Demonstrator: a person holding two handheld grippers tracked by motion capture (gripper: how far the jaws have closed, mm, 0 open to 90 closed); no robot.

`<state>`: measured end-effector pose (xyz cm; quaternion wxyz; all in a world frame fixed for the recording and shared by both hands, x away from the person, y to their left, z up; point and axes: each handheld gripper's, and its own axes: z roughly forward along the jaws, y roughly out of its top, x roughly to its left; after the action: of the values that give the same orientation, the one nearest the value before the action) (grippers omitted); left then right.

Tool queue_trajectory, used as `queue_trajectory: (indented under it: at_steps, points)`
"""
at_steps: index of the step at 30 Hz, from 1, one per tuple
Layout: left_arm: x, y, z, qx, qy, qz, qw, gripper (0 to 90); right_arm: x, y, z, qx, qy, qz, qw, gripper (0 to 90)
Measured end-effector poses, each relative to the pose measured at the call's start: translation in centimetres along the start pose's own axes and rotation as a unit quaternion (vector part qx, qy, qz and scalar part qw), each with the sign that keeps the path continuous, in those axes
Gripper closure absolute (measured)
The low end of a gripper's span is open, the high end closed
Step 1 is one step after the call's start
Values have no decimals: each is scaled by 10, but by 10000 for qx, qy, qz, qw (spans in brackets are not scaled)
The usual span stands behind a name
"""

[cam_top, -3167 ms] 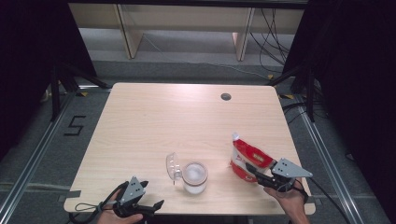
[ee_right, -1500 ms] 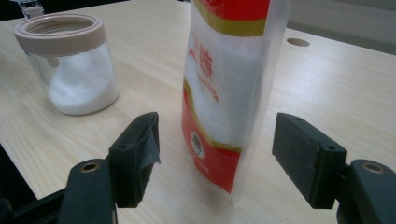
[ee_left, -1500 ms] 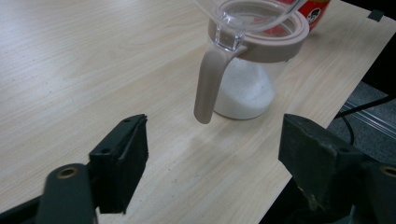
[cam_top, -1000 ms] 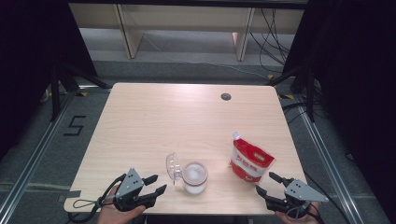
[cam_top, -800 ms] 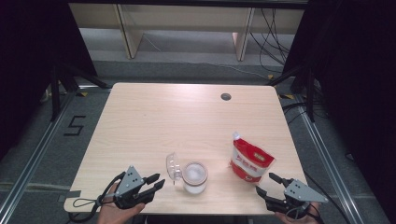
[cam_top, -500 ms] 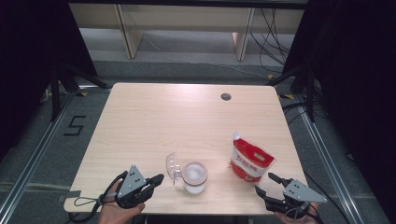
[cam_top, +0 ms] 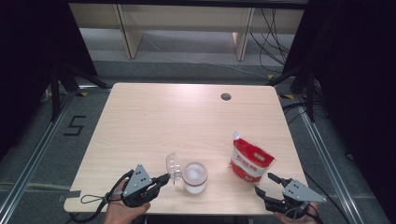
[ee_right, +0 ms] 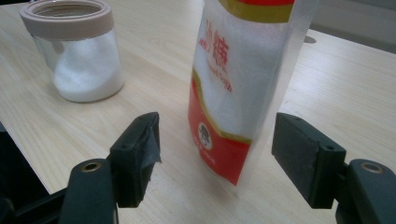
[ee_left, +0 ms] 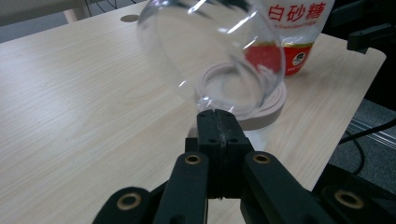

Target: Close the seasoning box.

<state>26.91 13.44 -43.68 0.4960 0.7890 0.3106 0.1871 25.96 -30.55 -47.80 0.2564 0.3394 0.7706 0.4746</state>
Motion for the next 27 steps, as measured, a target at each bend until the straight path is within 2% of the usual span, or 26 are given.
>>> queue_trajectory:
  at_steps: [4, 6, 7, 9, 11, 12, 13, 14, 15, 16, 19, 21, 23, 26, 27]
  points:
    - [1, 1, 3, 3, 7, 15, 10000, 892, 0, 0, -1, 31, -30, -21, 10000, 333]
    - [0, 1, 4, 2, -27, -47, 10000, 892, 1, 0, -1, 60, 13, 37, 10000, 333]
    - [1, 2, 5, -17, -29, 30, 10000, 892, 1, 0, -1, 71, 18, 75, 9999, 333]
    - [0, 3, 6, 16, -19, 24, 10000, 892, 1, 1, 0, 8, -21, -8, 10000, 334]
    - [-1, 3, 8, -14, -61, 30, 10000, 892, 2, 0, -1, 47, -29, 92, 9999, 334]
    - [-2, 3, 9, 2, -76, 71, 9999, 892, 2, 1, -1, 30, -23, 61, 10000, 334]
    - [-4, 3, 10, -21, -89, 10, 10000, 892, 1, 1, -1, 28, -8, 16, 10000, 334]
    - [-4, 4, 11, 23, -101, 100, 9999, 892, 1, 1, -1, 24, -9, 20, 10000, 334]
    - [-5, 4, 12, 30, -99, 38, 9999, 891, 1, 1, -1, 25, -6, 15, 10000, 334]
    - [-5, 4, 13, 5, -137, 86, 9999, 891, 2, 1, -1, 82, 9, 120, 9999, 334]
    - [-5, 4, 13, 40, -134, 123, 9998, 888, 1, 0, -1, 16, -10, -20, 10000, 335]
    - [-5, 3, 13, 6, -144, 74, 9999, 886, 2, 1, -1, 40, -5, 76, 10000, 335]
    - [-4, 4, 13, 9, -154, 141, 9998, 879, 1, 1, -1, 13, -7, 9, 10000, 334]
    - [-5, 3, 12, 14, -163, 56, 9998, 850, 3, 1, -1, 19, 7, 51, 10000, 335]
    - [-4, 4, 12, 41, -150, 98, 9998, 834, 3, 1, 0, -5, 19, 46, 10000, 335]
